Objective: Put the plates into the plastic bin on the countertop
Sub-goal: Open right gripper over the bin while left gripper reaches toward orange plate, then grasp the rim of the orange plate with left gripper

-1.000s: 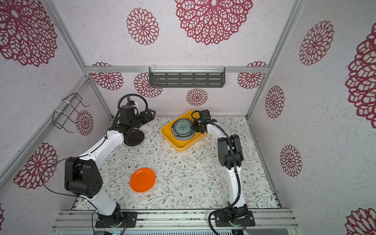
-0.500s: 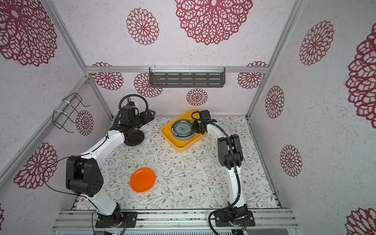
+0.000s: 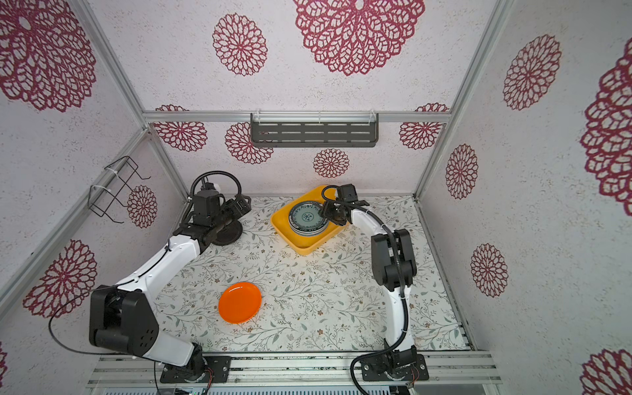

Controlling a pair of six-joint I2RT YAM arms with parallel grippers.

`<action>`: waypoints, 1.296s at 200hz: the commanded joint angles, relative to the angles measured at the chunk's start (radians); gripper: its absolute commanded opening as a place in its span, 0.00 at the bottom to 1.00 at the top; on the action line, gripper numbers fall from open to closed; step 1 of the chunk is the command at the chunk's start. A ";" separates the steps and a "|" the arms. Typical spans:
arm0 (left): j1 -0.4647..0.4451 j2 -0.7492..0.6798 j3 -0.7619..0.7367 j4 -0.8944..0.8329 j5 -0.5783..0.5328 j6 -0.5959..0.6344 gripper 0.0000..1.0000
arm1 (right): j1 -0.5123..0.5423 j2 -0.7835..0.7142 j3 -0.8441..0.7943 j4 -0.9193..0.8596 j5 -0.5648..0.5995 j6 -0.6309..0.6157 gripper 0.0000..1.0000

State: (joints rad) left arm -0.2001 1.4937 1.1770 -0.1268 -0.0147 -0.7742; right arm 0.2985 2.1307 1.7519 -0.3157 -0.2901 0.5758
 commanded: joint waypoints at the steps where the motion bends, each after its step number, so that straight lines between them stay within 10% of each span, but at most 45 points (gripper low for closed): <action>1: 0.005 -0.091 -0.070 -0.025 -0.090 -0.049 0.97 | -0.002 -0.118 -0.035 0.034 -0.007 -0.060 0.70; 46: 0.012 -0.254 -0.172 -0.313 -0.252 -0.205 0.97 | -0.003 -0.274 -0.173 0.104 -0.045 -0.068 0.76; 145: 0.027 -0.505 -0.488 -0.601 -0.148 -0.499 0.97 | -0.002 -0.647 -0.526 0.112 -0.080 -0.082 0.99; 259: -0.102 -0.581 -0.706 -0.538 -0.107 -0.617 0.97 | 0.001 -1.094 -0.866 0.053 0.000 -0.036 0.99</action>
State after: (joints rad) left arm -0.2878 0.9310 0.4946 -0.7086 -0.1337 -1.3586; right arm 0.2993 1.1168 0.9188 -0.2394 -0.3408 0.5236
